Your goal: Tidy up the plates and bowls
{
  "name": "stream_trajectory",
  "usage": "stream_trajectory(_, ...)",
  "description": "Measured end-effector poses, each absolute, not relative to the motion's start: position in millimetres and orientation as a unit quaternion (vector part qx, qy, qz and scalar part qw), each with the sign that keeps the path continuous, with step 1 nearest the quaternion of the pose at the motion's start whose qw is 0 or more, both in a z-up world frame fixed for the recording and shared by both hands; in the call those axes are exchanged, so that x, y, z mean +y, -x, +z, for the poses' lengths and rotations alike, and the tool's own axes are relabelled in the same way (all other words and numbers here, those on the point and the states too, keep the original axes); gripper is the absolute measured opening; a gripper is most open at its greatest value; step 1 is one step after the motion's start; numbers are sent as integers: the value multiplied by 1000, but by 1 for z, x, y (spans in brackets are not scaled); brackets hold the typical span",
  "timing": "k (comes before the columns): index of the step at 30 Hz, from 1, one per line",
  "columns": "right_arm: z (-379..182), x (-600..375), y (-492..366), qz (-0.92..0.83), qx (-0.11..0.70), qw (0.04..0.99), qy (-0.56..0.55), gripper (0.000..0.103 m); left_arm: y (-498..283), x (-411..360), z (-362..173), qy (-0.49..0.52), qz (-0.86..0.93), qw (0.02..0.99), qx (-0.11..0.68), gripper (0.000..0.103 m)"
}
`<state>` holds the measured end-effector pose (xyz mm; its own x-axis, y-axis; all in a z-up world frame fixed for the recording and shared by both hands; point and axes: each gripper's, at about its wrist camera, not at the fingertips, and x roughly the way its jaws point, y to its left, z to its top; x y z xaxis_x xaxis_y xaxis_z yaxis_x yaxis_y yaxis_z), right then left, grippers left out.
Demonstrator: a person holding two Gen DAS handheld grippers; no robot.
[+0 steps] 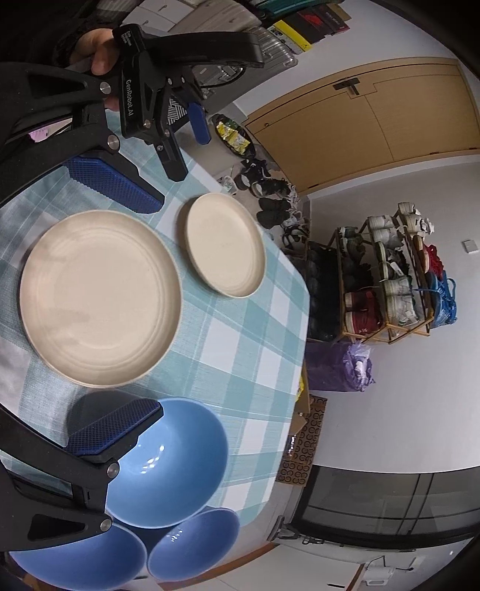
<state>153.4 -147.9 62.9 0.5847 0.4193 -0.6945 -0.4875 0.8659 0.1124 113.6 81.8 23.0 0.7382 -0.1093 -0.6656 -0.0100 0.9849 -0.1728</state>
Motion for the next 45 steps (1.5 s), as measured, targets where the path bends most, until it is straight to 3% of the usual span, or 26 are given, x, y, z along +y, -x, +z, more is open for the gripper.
stream_trajectory(20,116,-99,-173,283,352,891,53,102,-126,123,58,91,-2,939,331,103)
stream_trajectory(45,65,-64,-261,257,425,868,21,102,-189,164,16,117,43,919,374,103)
